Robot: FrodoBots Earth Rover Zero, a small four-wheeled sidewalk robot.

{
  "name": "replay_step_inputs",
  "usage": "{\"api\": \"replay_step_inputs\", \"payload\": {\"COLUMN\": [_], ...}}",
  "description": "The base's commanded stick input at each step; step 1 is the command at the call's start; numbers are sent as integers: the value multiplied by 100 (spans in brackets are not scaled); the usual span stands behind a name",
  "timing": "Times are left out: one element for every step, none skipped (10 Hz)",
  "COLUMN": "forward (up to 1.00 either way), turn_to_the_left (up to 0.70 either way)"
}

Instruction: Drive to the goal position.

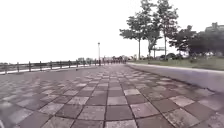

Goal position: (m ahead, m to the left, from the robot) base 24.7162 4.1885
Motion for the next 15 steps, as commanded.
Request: {"api": "replay_step_inputs", "payload": {"forward": [100, 100, 100, 100, 100, 100, 100, 100, 100, 100, 100, 100, 100, 100, 100], "turn_to_the_left": [0, 0, 0, 0, 0, 0, 0, 0, 0, 0, 0, 3, 40, 40, 31]}}
